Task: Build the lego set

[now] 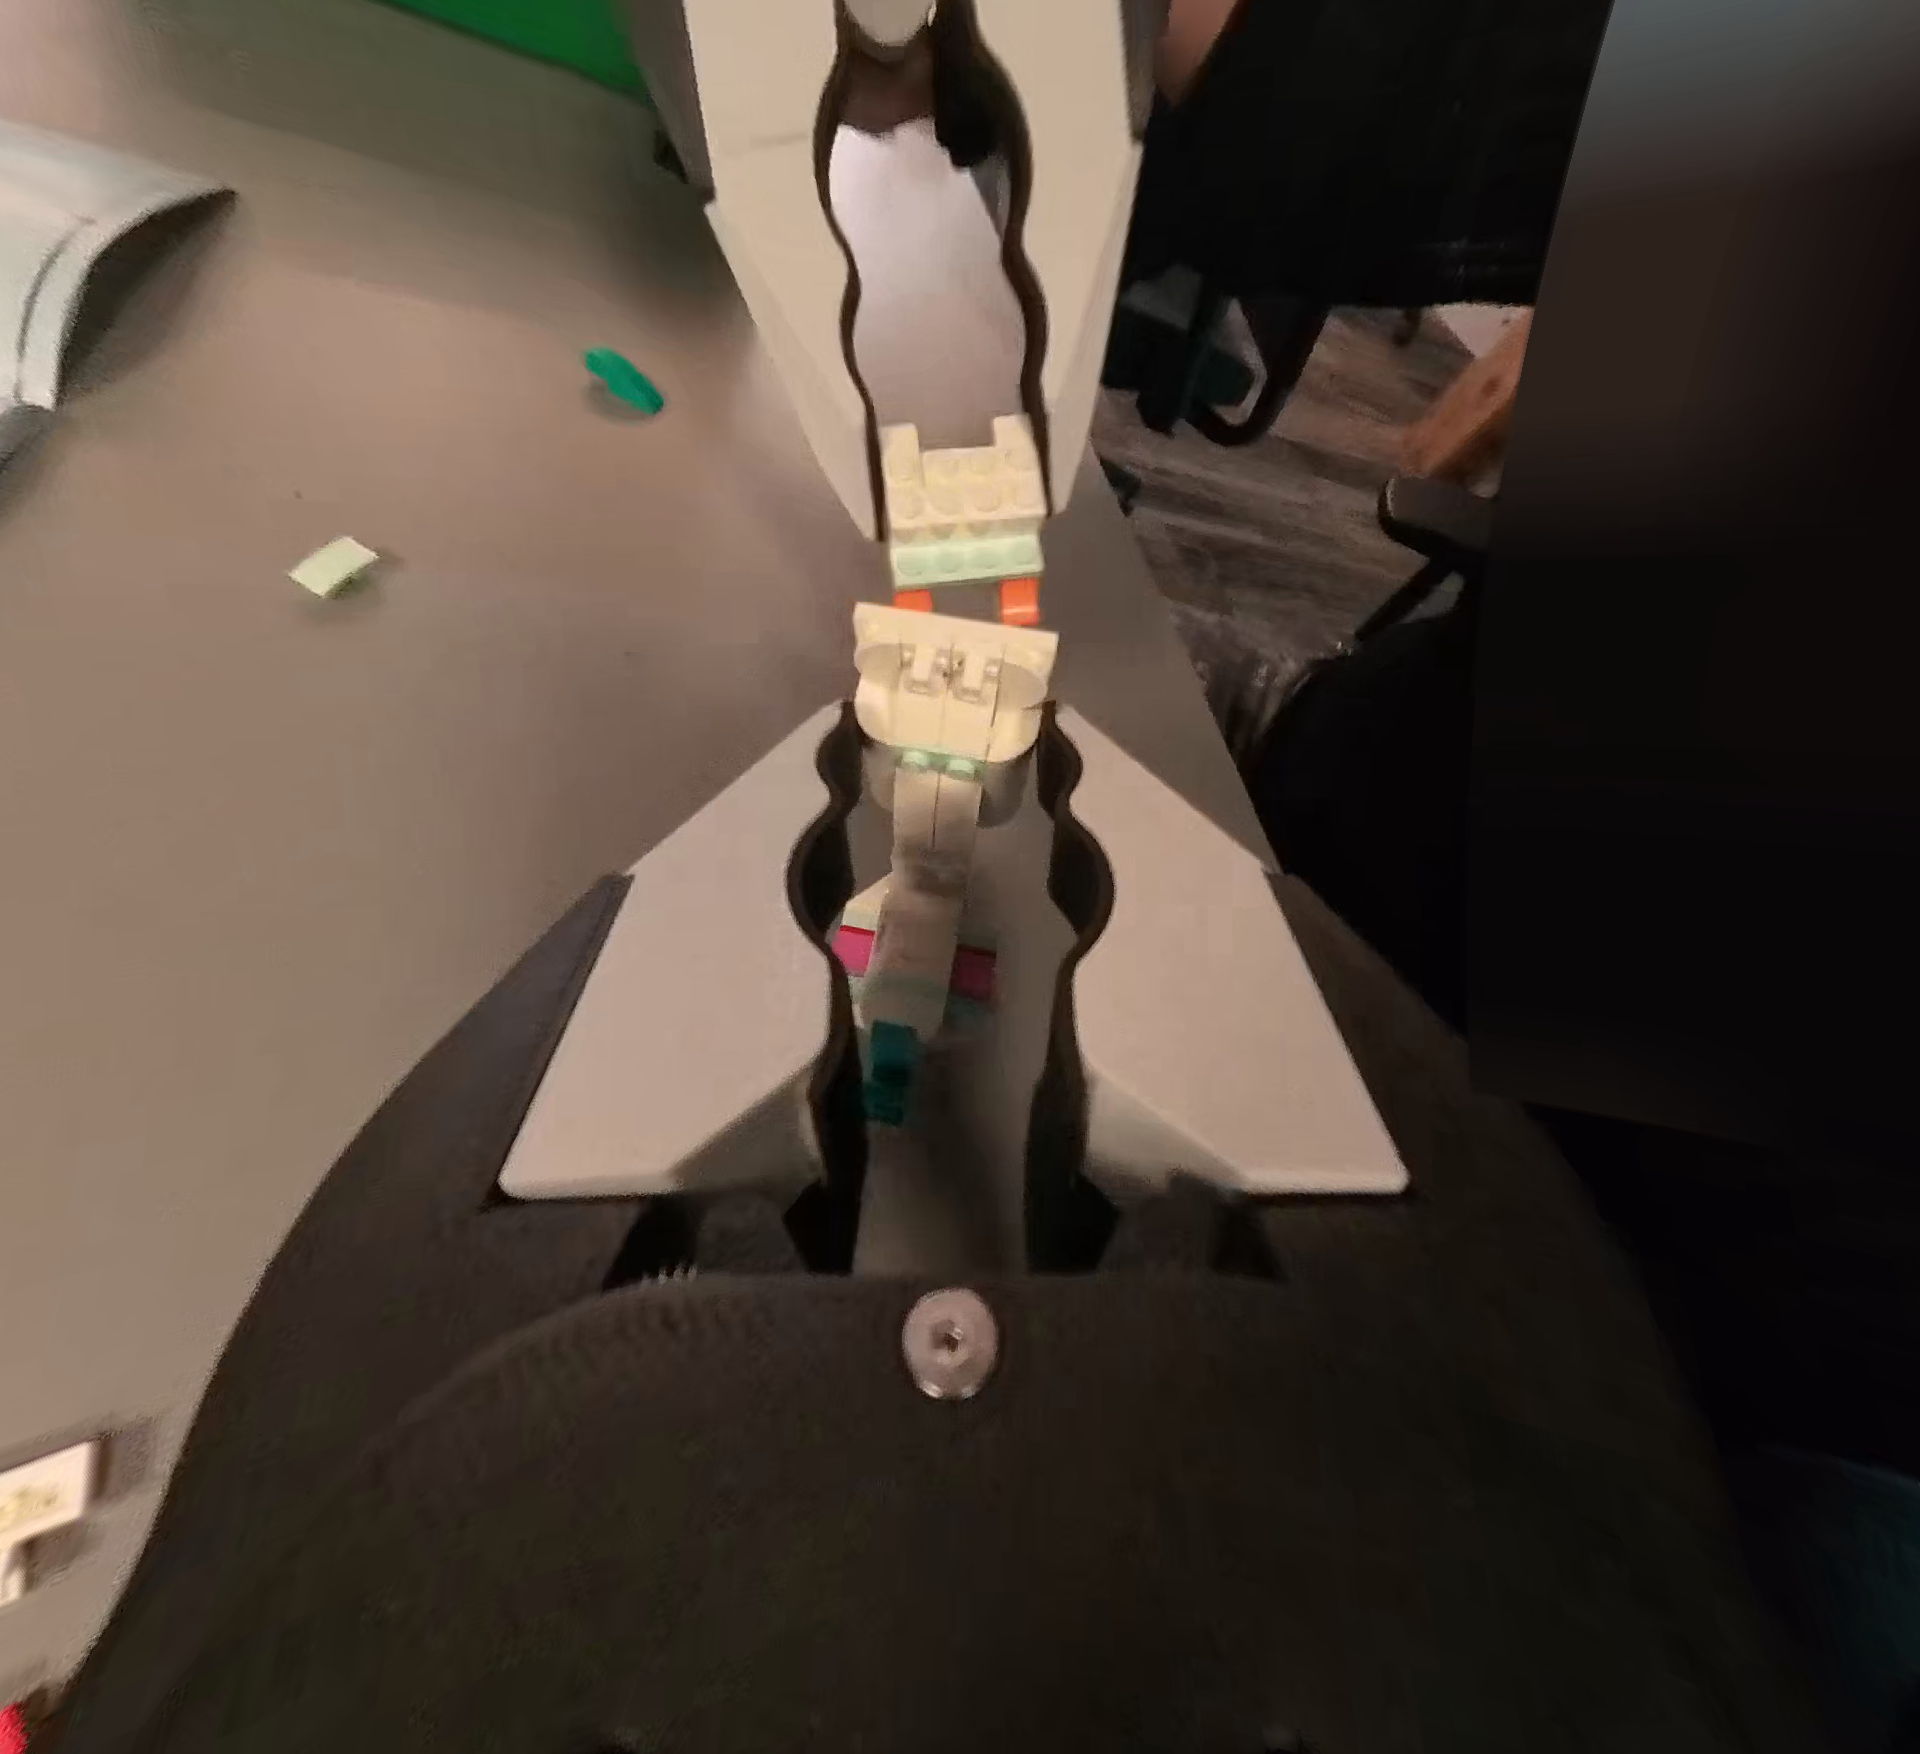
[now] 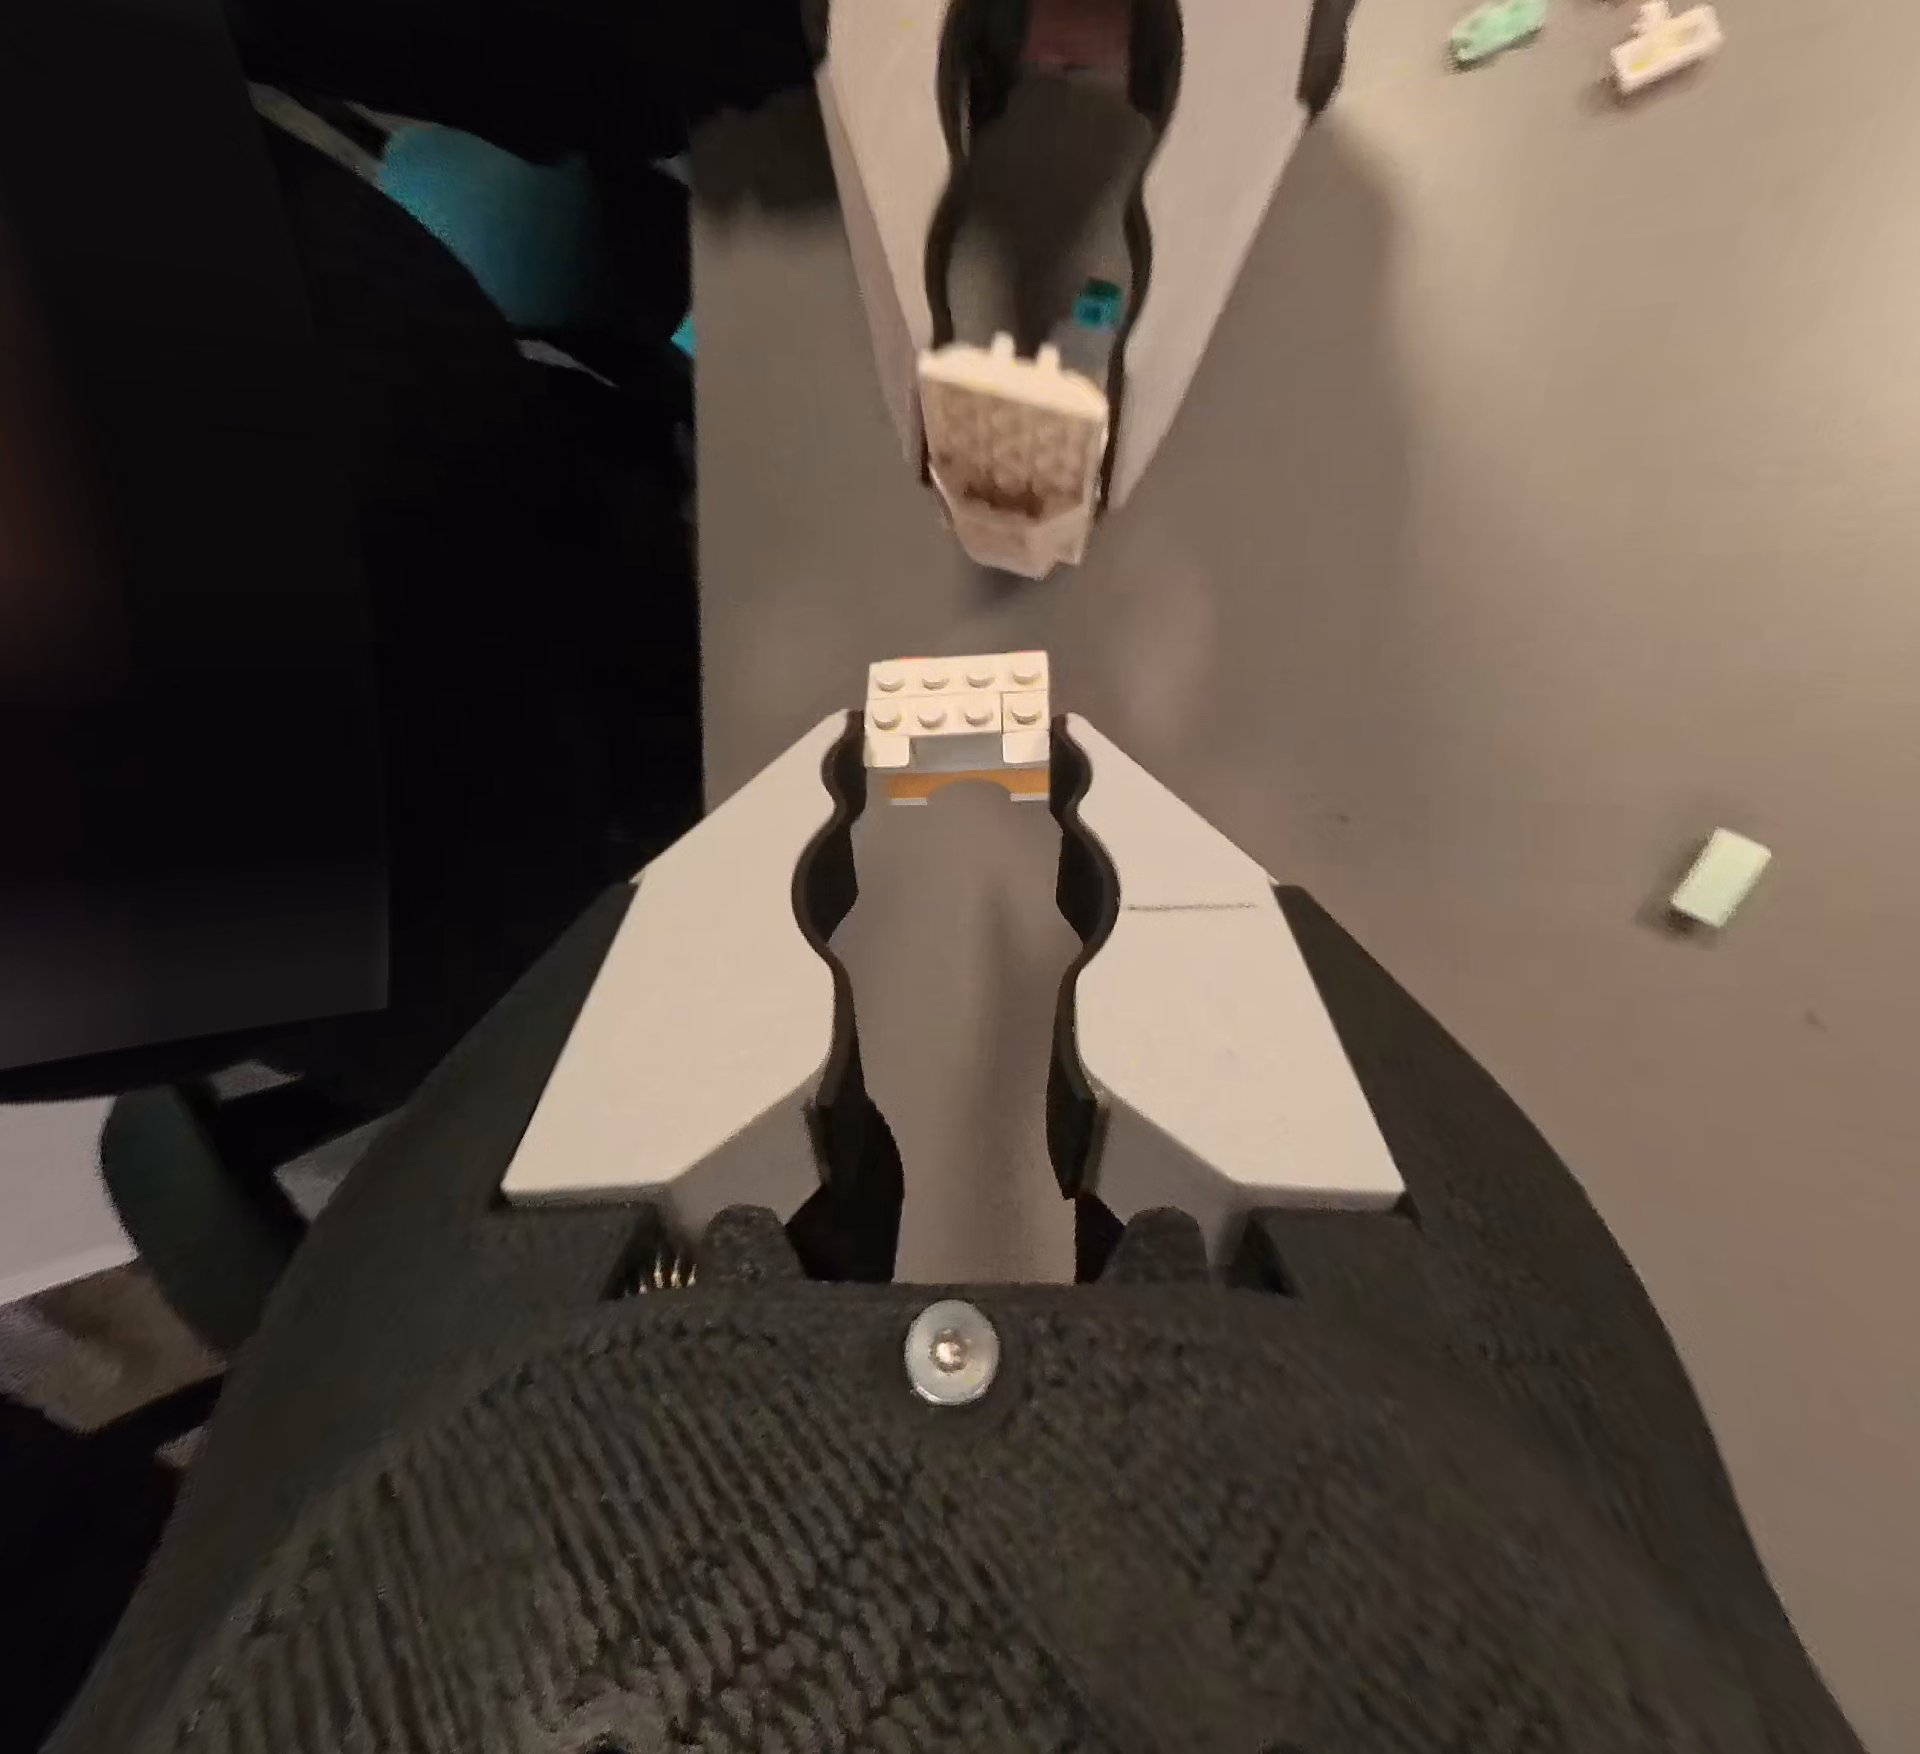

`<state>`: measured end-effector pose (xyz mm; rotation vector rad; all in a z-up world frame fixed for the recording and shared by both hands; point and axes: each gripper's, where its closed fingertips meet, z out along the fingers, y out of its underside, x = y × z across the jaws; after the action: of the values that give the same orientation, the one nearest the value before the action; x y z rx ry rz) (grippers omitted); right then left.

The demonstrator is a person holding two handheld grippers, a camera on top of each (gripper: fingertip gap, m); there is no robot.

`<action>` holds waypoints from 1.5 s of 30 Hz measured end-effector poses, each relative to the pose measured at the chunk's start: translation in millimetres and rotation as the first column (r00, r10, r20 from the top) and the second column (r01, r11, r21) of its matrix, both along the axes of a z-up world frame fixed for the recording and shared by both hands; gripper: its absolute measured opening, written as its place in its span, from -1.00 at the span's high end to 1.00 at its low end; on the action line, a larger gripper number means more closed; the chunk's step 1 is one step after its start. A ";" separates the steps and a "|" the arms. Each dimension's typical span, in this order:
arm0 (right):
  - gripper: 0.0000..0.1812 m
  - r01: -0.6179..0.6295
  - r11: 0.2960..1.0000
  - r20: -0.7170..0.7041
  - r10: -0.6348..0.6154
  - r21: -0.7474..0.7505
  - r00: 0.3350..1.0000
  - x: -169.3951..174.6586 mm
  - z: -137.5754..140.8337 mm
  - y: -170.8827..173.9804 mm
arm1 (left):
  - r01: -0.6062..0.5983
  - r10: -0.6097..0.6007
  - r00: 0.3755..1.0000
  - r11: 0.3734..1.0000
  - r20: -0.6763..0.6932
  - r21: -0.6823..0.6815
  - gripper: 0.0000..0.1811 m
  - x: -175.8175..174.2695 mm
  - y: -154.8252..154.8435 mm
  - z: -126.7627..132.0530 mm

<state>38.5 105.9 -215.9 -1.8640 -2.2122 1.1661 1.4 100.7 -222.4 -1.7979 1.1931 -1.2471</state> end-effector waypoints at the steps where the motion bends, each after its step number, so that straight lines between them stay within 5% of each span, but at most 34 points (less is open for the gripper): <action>1: 0.62 -0.013 1.000 0.008 0.013 -0.013 1.000 -3.5 1.3 -2.5 | 0.009 -0.009 1.000 1.000 -0.020 -0.005 0.63 1.2 -2.0 -3.2; 18: 0.63 0.015 1.000 0.079 -0.014 -0.021 0.997 -33.6 1.0 2.6 | -0.022 0.021 1.000 0.998 -0.013 -0.058 0.63 4.7 2.1 -4.1; 25: 0.63 0.121 0.990 0.088 -0.128 0.073 0.988 -43.5 0.5 13.6 | -0.121 0.121 0.990 0.993 -0.075 0.010 0.63 3.8 14.7 -4.8; 31: 0.63 0.095 0.981 0.073 -0.109 0.169 0.991 -42.3 -1.5 18.0 | -0.165 0.175 0.978 0.982 -0.111 0.093 0.63 1.5 20.5 -5.1; 41: 0.63 -0.047 0.926 0.299 -0.072 0.374 0.952 4.0 -54.1 40.1 | -0.207 0.238 0.960 0.959 -0.150 0.196 0.63 -10.0 31.3 -6.4; 45: 0.63 -0.057 0.912 0.284 -0.066 0.406 0.956 4.2 -68.2 40.5 | -0.195 0.232 0.960 0.955 -0.155 0.222 0.63 -8.2 30.1 -6.8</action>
<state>42.7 146.4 -284.0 -1.9457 -2.3525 0.3837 -6.8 130.8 -229.2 -1.8575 1.1413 -0.8218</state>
